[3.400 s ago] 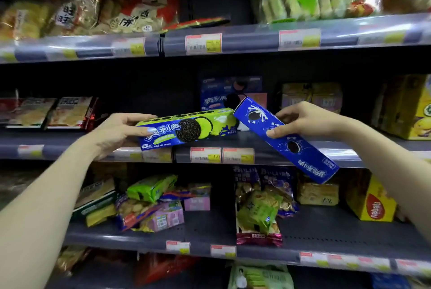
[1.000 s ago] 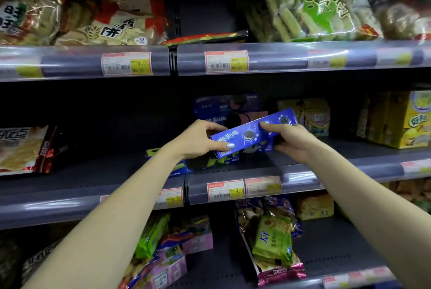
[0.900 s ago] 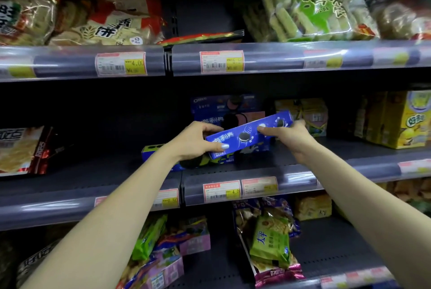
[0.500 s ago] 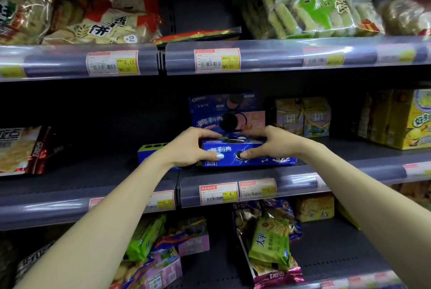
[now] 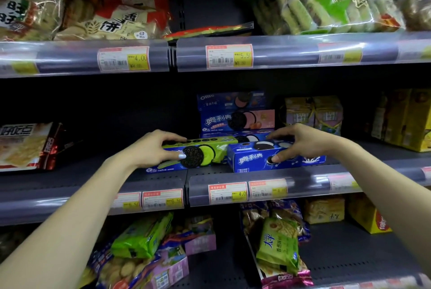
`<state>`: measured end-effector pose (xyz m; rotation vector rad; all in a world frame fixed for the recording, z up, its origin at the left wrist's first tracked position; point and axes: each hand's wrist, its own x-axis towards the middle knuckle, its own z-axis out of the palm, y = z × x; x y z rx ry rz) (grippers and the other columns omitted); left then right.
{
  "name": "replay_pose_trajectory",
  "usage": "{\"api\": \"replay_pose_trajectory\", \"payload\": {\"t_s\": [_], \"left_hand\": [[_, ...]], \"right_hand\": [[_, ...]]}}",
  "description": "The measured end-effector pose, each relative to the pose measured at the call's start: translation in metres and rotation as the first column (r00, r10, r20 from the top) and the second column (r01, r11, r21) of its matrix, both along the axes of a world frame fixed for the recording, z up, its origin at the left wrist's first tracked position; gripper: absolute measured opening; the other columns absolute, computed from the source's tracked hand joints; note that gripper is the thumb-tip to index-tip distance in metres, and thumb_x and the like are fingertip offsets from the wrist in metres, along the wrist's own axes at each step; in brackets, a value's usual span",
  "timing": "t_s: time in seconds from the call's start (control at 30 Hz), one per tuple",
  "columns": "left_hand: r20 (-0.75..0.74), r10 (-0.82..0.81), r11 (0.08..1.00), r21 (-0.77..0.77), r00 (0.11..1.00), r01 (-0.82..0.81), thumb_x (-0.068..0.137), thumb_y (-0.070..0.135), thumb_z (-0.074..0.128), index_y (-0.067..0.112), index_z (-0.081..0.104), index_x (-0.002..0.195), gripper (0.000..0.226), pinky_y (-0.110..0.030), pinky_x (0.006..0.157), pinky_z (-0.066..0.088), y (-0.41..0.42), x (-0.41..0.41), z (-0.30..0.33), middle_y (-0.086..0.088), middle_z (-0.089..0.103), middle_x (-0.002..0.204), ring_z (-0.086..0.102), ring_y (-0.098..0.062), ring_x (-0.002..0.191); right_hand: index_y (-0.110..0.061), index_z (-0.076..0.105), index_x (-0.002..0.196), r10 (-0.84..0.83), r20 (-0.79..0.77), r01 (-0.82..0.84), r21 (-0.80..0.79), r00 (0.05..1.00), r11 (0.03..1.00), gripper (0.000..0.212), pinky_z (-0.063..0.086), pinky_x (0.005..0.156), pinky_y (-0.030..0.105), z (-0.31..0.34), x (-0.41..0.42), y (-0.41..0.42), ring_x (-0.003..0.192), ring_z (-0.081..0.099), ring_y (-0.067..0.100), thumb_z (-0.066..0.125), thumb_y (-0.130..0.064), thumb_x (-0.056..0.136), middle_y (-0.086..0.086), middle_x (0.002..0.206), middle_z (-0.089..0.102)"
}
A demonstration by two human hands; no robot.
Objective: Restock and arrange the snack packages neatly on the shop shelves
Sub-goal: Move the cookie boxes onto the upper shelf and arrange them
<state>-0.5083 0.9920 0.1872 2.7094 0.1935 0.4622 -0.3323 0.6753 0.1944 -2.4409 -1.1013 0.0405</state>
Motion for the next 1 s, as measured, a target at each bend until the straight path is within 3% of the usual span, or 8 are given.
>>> {"api": "replay_pose_trajectory", "payload": {"t_s": [0.2,0.37,0.53,0.67,0.87,1.0], "left_hand": [[-0.002,0.048,0.999,-0.025,0.999,-0.048,0.078,0.032,0.075,0.038,0.061,0.118,0.043,-0.044,0.108,0.04,0.034,-0.021,0.0,0.001,0.06,0.13,0.052,-0.018,0.123],[0.046,0.114,0.993,-0.01,0.992,-0.114,0.082,0.028,0.072,0.029,0.059,0.128,0.048,-0.036,0.108,0.039,0.042,-0.031,-0.006,-0.001,0.059,0.132,0.051,-0.018,0.125],[0.081,0.109,0.994,-0.02,0.991,-0.108,0.082,0.029,0.073,0.029,0.058,0.129,0.049,-0.025,0.097,0.042,0.04,-0.031,-0.009,0.0,0.06,0.13,0.055,-0.015,0.118],[0.064,0.13,0.991,-0.023,0.989,-0.129,0.081,0.033,0.074,0.032,0.059,0.127,0.048,-0.027,0.093,0.045,0.048,-0.035,-0.008,0.001,0.06,0.131,0.056,-0.015,0.115],[0.059,0.149,0.989,-0.015,0.987,-0.148,0.082,0.03,0.073,0.029,0.059,0.127,0.047,-0.03,0.097,0.044,0.064,-0.039,-0.008,0.0,0.059,0.131,0.055,-0.018,0.117],[0.082,0.189,0.981,0.025,0.978,-0.192,0.083,0.033,0.072,0.037,0.058,0.125,0.044,-0.052,0.11,0.032,0.077,-0.038,-0.014,0.002,0.061,0.13,0.054,-0.024,0.122]], "right_hand": [[-0.029,0.053,0.131,-0.078,0.052,0.077,0.004,0.996,0.997,0.072,0.034,0.103,0.032,-0.003,0.007,-0.003,0.129,0.042,0.019,0.079,-0.048,0.067,-0.004,0.14,0.049],[-0.029,0.053,0.133,-0.045,0.07,0.04,0.063,0.997,0.997,0.074,0.034,0.101,0.03,-0.008,0.003,0.02,0.13,0.043,0.02,0.079,-0.05,0.067,-0.003,0.141,0.05],[-0.027,0.055,0.132,-0.01,0.128,0.0,0.081,0.992,0.997,0.068,0.035,0.092,0.024,-0.011,-0.003,0.042,0.128,0.045,0.019,0.077,-0.048,0.071,0.0,0.14,0.052],[-0.028,0.059,0.128,-0.019,0.155,0.003,0.103,0.988,0.995,0.061,0.032,0.087,0.021,-0.012,-0.006,0.044,0.125,0.048,0.018,0.078,-0.044,0.072,-0.001,0.138,0.054],[-0.028,0.059,0.128,-0.002,0.178,-0.021,0.123,0.984,0.992,0.06,0.034,0.089,0.02,-0.017,-0.009,0.046,0.124,0.049,0.017,0.077,-0.043,0.073,-0.001,0.136,0.056],[-0.028,0.061,0.126,0.024,0.223,-0.053,0.126,0.975,0.991,0.056,0.035,0.089,0.021,-0.02,-0.012,0.052,0.121,0.05,0.016,0.076,-0.042,0.074,0.0,0.133,0.057]]}}
